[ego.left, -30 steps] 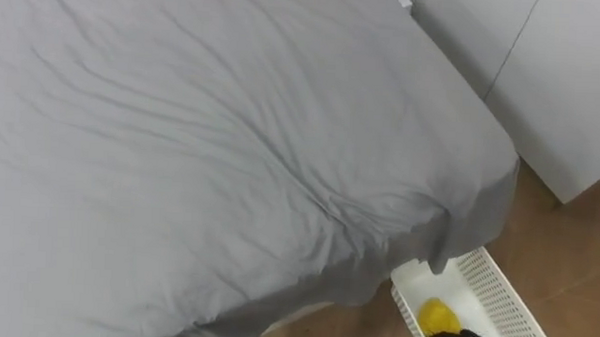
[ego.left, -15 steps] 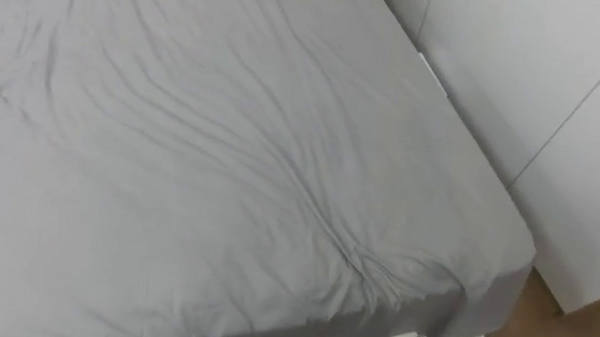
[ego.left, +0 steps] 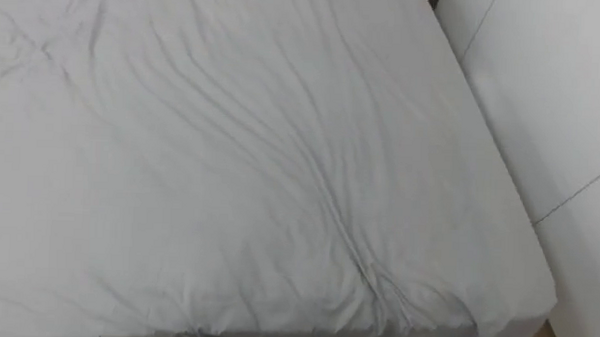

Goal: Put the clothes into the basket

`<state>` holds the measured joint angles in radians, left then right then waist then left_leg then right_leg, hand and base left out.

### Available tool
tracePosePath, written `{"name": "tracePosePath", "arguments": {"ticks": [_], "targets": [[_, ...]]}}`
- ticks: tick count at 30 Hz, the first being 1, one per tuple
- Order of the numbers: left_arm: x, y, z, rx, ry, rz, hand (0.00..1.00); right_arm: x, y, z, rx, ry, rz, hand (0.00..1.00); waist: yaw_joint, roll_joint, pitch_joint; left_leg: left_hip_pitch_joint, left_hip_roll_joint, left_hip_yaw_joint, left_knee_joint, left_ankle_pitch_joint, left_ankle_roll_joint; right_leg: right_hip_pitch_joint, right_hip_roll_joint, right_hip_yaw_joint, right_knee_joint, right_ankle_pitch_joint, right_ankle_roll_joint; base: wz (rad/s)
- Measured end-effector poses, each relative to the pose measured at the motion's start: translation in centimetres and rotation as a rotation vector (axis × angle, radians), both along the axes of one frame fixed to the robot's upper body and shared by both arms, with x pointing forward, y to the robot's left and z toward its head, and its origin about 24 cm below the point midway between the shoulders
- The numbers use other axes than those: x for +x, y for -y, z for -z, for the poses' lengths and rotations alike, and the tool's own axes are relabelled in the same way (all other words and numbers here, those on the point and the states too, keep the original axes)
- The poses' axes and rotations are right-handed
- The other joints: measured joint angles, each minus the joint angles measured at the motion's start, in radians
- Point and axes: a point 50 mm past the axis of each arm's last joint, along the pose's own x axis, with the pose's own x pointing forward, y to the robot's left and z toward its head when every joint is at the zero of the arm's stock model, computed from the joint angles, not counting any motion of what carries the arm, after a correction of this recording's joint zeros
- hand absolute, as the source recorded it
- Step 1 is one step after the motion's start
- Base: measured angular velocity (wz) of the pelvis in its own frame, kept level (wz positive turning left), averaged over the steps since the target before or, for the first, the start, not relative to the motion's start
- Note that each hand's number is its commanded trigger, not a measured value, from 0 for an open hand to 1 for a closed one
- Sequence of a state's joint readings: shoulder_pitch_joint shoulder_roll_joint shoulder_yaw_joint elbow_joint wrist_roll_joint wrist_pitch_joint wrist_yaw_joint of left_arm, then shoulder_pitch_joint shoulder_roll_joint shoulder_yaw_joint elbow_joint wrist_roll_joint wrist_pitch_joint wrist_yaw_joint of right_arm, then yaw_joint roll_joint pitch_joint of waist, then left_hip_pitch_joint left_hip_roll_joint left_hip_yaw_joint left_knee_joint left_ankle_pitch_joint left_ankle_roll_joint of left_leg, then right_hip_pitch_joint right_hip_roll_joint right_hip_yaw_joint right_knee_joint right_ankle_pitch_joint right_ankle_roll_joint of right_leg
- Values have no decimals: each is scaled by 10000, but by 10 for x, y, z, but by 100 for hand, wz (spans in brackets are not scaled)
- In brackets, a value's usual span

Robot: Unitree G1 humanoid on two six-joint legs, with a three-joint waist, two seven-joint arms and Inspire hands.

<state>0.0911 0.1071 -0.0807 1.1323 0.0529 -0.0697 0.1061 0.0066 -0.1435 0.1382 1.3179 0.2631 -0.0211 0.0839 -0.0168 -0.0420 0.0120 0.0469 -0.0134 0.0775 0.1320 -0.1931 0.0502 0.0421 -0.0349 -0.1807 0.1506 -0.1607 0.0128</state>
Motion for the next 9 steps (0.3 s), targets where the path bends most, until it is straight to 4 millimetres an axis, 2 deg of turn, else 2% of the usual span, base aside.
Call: {"name": "tracePosePath", "arguments": {"ticks": [3,9], "targets": [[0,1,0,-27,-7,12,0,7,-6,0,21,107,-367,0,-10,52,35,23,-3,-88,5,-11,-15,86,4,-117,-19,0,0,7],[-1,6,1,-146,33,-16,0,8,-17,2,427,159,-402,0,96,180,29,115,-2,-108,19,-17,-21,191,10,-131,-5,0,0,1]]}}
